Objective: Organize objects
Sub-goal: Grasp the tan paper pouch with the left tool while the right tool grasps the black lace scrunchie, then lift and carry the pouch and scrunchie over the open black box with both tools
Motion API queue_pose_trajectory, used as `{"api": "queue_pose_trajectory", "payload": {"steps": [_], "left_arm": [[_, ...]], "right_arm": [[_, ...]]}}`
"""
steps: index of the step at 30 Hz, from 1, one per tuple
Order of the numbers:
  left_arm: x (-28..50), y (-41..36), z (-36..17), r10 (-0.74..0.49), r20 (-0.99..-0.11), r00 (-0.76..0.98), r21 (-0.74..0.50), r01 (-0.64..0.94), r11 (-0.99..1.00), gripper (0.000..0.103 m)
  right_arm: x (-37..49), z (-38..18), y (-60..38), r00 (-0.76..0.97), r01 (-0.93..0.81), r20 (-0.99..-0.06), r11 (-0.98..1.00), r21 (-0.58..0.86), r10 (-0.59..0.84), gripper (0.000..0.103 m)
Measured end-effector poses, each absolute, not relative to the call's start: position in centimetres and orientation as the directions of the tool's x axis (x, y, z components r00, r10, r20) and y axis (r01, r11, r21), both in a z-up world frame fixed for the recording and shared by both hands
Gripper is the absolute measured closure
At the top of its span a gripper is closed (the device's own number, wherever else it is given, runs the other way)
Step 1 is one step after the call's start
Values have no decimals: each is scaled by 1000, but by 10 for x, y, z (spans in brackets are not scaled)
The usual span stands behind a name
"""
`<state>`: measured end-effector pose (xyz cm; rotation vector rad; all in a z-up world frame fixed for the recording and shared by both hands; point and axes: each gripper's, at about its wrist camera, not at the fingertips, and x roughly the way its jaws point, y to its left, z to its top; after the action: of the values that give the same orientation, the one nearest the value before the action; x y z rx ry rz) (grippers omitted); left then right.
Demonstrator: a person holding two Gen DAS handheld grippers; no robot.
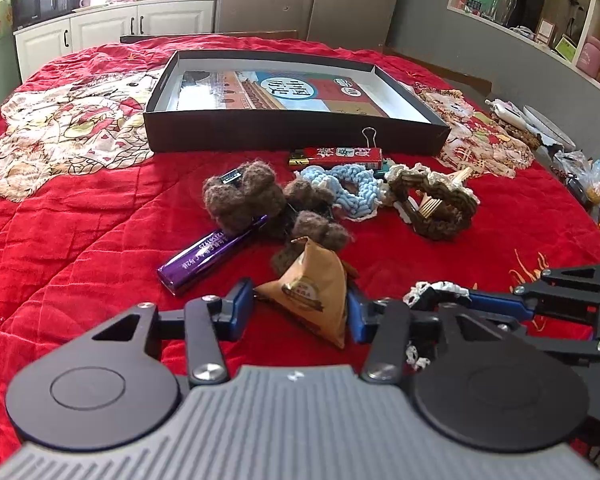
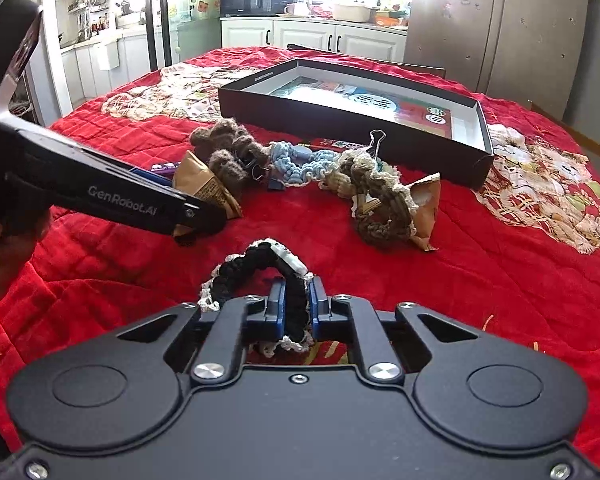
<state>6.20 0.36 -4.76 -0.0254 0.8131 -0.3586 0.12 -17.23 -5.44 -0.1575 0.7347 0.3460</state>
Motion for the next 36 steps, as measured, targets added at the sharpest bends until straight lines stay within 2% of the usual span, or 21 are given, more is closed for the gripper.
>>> {"api": "queue_pose_trajectory", "payload": {"steps": [15,20,30,36], "left_arm": [[53,12,-16,-351,-669,655,-154,340,928,52],[58,11,-2,-345,-659,669,-114,364,924,52],[101,12,33,-307,-617,725,-38,362,932,52],[143,10,42,-279,-616,737,-19,340,940,52]], "right_arm": [[-2,-24,-181,738,-360,-625,932,-44,256,92],[4,-6,-185,764,-356,-594,933,-60,253,92],[48,46,-198,847,-306,-484,946,-110,218,92],[93,60,-196,868,-284,-457,949,-138,194,92]]}}
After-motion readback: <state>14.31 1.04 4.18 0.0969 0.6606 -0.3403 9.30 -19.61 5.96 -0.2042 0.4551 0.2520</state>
